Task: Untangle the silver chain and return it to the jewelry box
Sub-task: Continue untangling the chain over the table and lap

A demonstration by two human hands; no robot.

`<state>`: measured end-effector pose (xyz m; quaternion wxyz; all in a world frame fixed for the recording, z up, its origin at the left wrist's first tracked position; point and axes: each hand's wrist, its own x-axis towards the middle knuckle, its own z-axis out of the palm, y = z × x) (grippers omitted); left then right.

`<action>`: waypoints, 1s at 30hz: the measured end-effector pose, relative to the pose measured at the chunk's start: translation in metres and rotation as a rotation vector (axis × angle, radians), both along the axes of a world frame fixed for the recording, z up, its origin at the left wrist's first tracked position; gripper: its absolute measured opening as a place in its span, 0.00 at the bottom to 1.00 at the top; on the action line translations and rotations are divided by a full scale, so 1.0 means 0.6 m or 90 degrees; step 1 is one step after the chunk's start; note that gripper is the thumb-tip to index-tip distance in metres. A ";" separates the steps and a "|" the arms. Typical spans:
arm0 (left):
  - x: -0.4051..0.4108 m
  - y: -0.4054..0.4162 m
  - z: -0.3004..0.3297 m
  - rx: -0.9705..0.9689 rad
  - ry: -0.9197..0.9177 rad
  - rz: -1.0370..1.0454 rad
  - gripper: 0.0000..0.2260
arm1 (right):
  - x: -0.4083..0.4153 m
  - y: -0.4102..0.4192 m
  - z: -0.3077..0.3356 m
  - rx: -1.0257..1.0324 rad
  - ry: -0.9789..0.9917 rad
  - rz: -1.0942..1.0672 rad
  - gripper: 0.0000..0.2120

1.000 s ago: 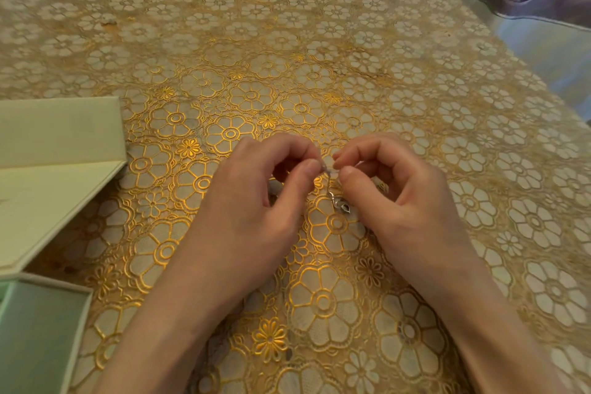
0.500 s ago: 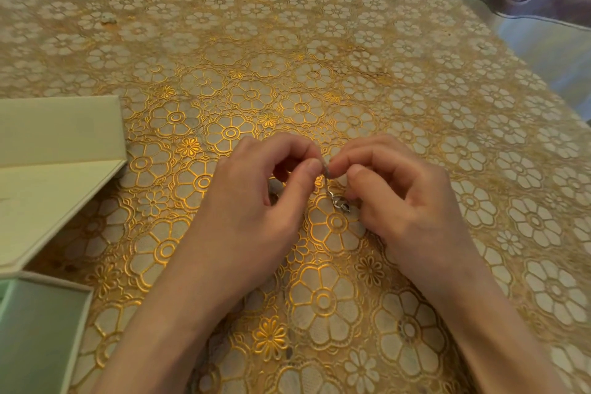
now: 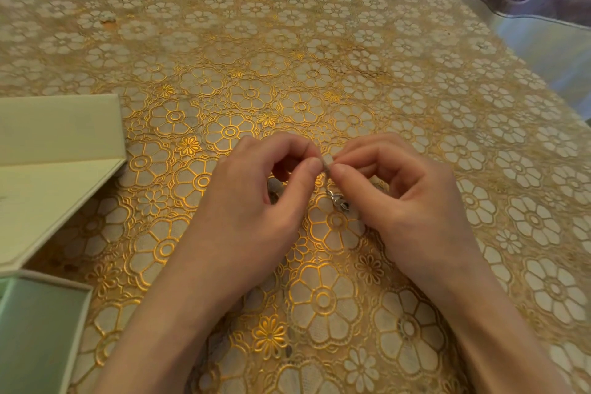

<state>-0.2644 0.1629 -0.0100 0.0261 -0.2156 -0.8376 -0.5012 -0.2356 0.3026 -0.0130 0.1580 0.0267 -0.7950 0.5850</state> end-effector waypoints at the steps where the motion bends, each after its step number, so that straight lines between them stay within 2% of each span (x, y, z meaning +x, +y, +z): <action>1: 0.000 0.000 0.000 0.002 -0.004 0.001 0.03 | -0.001 0.001 -0.001 -0.006 -0.001 -0.006 0.05; 5: 0.000 0.000 -0.001 0.008 -0.014 0.004 0.03 | -0.001 0.001 -0.001 -0.022 -0.022 -0.015 0.04; 9: 0.001 0.002 0.000 0.006 -0.014 0.012 0.04 | 0.000 0.003 -0.001 -0.099 -0.046 -0.009 0.03; 16: 0.003 0.005 0.003 0.012 -0.014 0.012 0.04 | 0.002 0.003 0.002 -0.126 -0.039 0.009 0.03; 20: 0.003 0.005 0.005 0.064 -0.057 0.010 0.04 | 0.000 0.003 0.003 -0.139 -0.042 -0.008 0.03; 30: 0.004 0.006 0.002 0.069 -0.070 -0.012 0.03 | 0.007 0.004 0.013 -0.140 -0.026 0.132 0.04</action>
